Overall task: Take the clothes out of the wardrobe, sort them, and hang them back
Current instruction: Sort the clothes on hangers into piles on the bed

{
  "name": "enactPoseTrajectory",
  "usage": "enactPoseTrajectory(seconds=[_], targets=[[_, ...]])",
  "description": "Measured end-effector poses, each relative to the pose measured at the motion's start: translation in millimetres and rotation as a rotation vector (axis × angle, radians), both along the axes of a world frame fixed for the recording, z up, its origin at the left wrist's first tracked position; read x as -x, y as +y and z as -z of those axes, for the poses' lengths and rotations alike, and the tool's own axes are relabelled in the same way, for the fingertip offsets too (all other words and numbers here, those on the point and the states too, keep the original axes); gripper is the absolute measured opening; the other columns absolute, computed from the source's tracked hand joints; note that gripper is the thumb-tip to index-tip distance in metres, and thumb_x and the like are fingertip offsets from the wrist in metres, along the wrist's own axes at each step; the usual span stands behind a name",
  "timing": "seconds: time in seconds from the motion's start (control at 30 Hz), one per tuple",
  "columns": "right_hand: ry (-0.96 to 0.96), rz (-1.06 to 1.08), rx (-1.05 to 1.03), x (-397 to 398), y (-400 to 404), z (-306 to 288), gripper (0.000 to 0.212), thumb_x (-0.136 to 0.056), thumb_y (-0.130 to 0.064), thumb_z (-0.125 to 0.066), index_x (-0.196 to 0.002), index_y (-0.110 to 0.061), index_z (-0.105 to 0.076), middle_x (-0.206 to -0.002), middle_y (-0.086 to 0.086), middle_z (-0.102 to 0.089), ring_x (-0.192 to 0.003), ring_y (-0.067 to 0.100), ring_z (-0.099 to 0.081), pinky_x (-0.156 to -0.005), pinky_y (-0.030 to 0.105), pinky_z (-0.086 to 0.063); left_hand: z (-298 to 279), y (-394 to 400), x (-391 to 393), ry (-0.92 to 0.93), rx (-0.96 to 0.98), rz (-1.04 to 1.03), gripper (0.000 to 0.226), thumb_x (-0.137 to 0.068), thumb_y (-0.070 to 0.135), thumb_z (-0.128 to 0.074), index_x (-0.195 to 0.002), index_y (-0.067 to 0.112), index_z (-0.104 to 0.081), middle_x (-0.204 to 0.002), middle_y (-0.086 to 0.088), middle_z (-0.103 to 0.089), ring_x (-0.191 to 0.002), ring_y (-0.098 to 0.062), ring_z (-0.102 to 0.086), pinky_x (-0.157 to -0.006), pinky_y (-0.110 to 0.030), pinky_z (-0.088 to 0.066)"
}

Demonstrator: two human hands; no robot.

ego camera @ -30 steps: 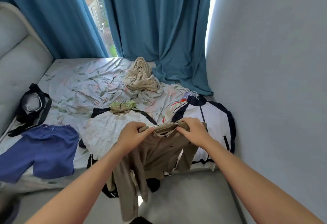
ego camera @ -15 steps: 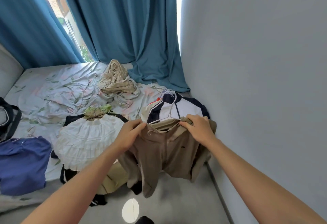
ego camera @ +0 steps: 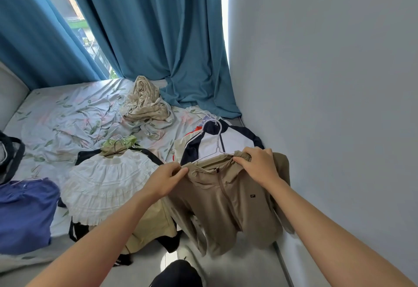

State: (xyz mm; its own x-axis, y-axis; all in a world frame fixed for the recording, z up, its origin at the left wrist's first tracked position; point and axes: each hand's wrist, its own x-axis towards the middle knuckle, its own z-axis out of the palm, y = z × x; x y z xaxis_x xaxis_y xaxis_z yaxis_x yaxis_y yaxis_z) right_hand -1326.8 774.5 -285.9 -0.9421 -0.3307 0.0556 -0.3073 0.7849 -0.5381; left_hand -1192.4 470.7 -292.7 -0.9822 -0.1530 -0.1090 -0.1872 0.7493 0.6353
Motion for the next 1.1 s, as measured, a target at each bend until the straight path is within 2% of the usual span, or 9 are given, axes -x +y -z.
enactPoseTrajectory(seconds=[0.1,0.17,0.3,0.5,0.73,0.87,0.93,1.0,1.1], targets=[[-0.024,0.01,-0.001,32,-3,9,0.04,-0.089,-0.067,-0.064,-0.082,-0.028,-0.067,-0.081,-0.003,-0.061,-0.09,0.026,-0.053,-0.092,0.038,-0.037,10,-6,28,0.045,-0.009,0.015,0.041,-0.105,0.044,-0.056,-0.077,0.015,-0.051,-0.072,-0.002,-0.055,-0.07,-0.018,-0.052,-0.067,-0.04,-0.043],[-0.028,0.017,0.006,55,-8,14,0.042,-0.088,-0.07,-0.061,-0.079,-0.029,-0.064,-0.078,-0.006,-0.062,-0.086,0.023,-0.057,-0.092,0.037,-0.036,18,-11,51,0.078,-0.03,0.022,0.035,-0.105,0.038,-0.057,-0.077,0.019,-0.047,-0.074,0.002,-0.052,-0.072,-0.015,-0.049,-0.067,-0.037,-0.041],[-0.046,0.023,-0.02,101,-24,17,0.04,-0.091,-0.062,-0.066,-0.084,-0.023,-0.067,-0.079,-0.007,-0.067,-0.087,0.017,-0.059,-0.097,0.036,-0.036,37,-28,106,0.084,-0.023,0.038,0.029,-0.105,0.032,-0.058,-0.08,0.02,-0.048,-0.077,0.004,-0.054,-0.076,-0.014,-0.051,-0.069,-0.037,-0.041],[-0.087,0.039,-0.067,173,-49,37,0.038,-0.092,-0.063,-0.064,-0.082,-0.026,-0.063,-0.077,-0.007,-0.068,-0.086,0.02,-0.061,-0.099,0.041,-0.039,57,-55,188,0.046,-0.011,0.021,0.028,-0.104,0.037,-0.057,-0.08,0.026,-0.048,-0.079,0.007,-0.056,-0.08,-0.009,-0.052,-0.068,-0.034,-0.043],[-0.101,0.008,-0.109,252,-74,66,0.038,-0.094,-0.061,-0.062,-0.081,-0.026,-0.059,-0.073,-0.01,-0.063,-0.08,0.018,-0.06,-0.096,0.044,-0.041,76,-73,264,0.007,0.035,-0.039,0.025,-0.104,0.036,-0.057,-0.083,0.024,-0.052,-0.083,0.011,-0.053,-0.085,-0.015,-0.05,-0.069,-0.036,-0.039],[-0.168,-0.025,-0.141,303,-87,95,0.039,-0.096,-0.061,-0.059,-0.083,-0.024,-0.059,-0.071,-0.011,-0.059,-0.079,0.019,-0.058,-0.097,0.044,-0.041,101,-75,309,-0.01,0.04,-0.115,0.023,-0.102,0.031,-0.062,-0.083,0.019,-0.06,-0.082,0.008,-0.059,-0.086,-0.02,-0.055,-0.073,-0.042,-0.047],[-0.182,-0.055,-0.137,333,-96,114,0.037,-0.096,-0.059,-0.059,-0.082,-0.024,-0.06,-0.075,-0.01,-0.063,-0.083,0.02,-0.061,-0.098,0.045,-0.042,117,-75,332,-0.044,0.072,-0.171,0.02,-0.102,0.03,-0.063,-0.087,0.016,-0.066,-0.086,0.003,-0.063,-0.087,-0.022,-0.057,-0.073,-0.04,-0.047],[-0.23,-0.086,-0.135,361,-107,138,0.034,-0.097,-0.057,-0.061,-0.081,-0.027,-0.058,-0.08,-0.01,-0.066,-0.089,0.021,-0.063,-0.097,0.045,-0.04,143,-77,352,-0.092,0.09,-0.23,0.019,-0.101,0.03,-0.063,-0.089,0.015,-0.065,-0.089,-0.001,-0.064,-0.09,-0.025,-0.058,-0.073,-0.039,-0.045],[-0.276,-0.102,-0.176,399,-118,182,0.035,-0.096,-0.058,-0.06,-0.08,-0.028,-0.055,-0.079,-0.01,-0.063,-0.09,0.022,-0.063,-0.095,0.045,-0.04,183,-83,384,-0.173,0.126,-0.26,0.015,-0.098,0.03,-0.059,-0.09,0.017,-0.062,-0.094,-0.003,-0.065,-0.095,-0.031,-0.06,-0.078,-0.045,-0.051]])
